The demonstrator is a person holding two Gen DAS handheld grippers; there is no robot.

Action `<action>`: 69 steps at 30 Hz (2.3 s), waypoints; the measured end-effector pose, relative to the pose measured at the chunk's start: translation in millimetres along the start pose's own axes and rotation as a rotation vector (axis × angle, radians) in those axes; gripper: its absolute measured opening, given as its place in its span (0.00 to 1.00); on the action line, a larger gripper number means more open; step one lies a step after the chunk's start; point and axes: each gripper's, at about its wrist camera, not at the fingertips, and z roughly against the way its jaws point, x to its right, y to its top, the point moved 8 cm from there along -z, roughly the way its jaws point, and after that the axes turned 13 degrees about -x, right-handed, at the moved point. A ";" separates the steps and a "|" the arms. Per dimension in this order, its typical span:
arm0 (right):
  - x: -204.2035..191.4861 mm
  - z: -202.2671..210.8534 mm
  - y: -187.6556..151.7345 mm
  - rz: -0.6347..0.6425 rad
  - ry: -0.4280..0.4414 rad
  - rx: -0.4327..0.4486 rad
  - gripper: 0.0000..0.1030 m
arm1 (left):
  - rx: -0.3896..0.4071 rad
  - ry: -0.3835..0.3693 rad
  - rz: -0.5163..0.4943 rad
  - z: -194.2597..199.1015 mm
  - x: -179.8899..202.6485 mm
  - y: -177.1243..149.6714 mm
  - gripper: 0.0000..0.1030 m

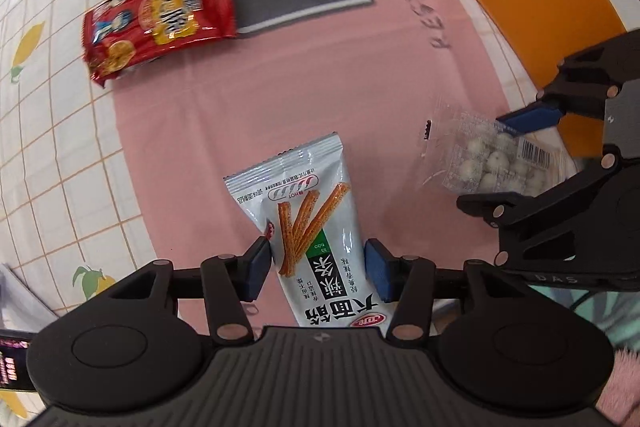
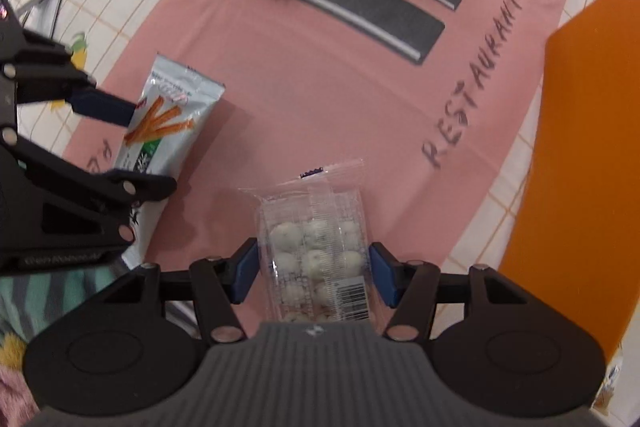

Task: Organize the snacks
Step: 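Carry the breadstick bag and egg pack into the box and release both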

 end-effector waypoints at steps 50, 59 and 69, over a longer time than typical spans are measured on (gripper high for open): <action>186.9 77.9 -106.5 0.038 -0.275 0.022 0.55 | 0.046 0.232 -0.537 121.0 216.7 192.1 0.54; 219.3 54.1 -86.4 0.039 -0.302 0.019 0.55 | 0.026 0.255 -0.532 94.9 215.3 228.9 0.53; 230.2 29.9 -63.0 0.076 -0.296 0.005 0.56 | 0.021 0.243 -0.502 71.6 205.5 256.9 0.53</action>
